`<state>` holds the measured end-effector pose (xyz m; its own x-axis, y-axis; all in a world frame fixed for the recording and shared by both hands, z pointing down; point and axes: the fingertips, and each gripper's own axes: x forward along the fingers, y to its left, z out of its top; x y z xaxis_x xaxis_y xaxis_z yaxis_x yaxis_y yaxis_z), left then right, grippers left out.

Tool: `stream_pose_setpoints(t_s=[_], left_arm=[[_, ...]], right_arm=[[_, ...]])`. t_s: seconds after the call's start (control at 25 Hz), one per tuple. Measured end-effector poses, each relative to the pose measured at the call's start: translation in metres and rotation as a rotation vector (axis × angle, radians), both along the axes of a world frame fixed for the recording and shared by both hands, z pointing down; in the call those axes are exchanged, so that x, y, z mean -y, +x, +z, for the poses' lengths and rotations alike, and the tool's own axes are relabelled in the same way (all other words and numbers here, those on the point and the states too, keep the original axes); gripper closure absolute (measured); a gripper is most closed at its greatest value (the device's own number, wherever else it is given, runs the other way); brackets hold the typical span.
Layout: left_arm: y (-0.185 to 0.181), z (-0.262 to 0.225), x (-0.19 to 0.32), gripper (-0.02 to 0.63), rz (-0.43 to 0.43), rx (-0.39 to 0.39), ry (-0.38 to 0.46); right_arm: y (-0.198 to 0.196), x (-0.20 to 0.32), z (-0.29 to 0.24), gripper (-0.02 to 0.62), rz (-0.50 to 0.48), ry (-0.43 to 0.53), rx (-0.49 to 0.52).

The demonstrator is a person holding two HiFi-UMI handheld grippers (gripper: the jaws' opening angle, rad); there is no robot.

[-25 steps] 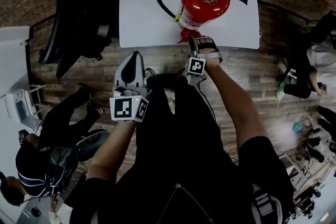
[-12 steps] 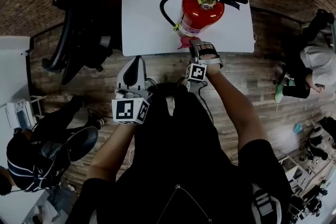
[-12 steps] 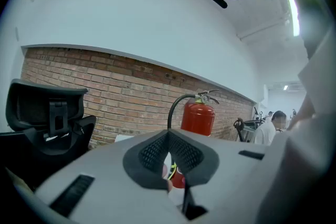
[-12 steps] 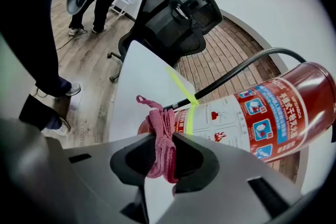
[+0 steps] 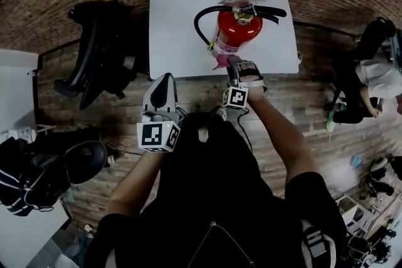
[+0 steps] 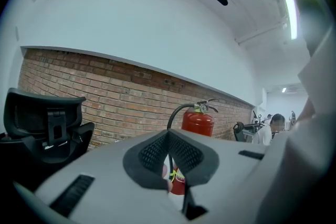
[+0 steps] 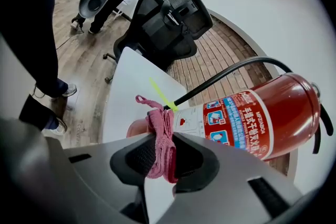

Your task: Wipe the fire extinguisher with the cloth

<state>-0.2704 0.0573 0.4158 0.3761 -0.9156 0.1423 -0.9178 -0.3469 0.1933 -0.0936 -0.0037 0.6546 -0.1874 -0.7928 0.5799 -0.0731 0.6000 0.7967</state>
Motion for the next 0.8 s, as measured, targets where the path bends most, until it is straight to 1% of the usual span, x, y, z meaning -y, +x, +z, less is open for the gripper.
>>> stream_pose_setpoints(t_s=[0.28,0.52,0.8], left_arm=[[-0.001,-0.015,0.0,0.577,0.014,-0.004,0.026],[-0.002,-0.029,0.006,0.577,0.017,-0.013,0.049],[0.001,-0.042,0.009,0.576,0.043,-0.018,0.08]], right_arm=[[-0.001,-0.001,-0.027,0.497,0.025,0.013,0.013],[-0.001,0.0,-0.059,0.497,0.034,0.061,0.0],[-0.001,-0.001,-0.096,0.497,0.039,0.12,0.004]])
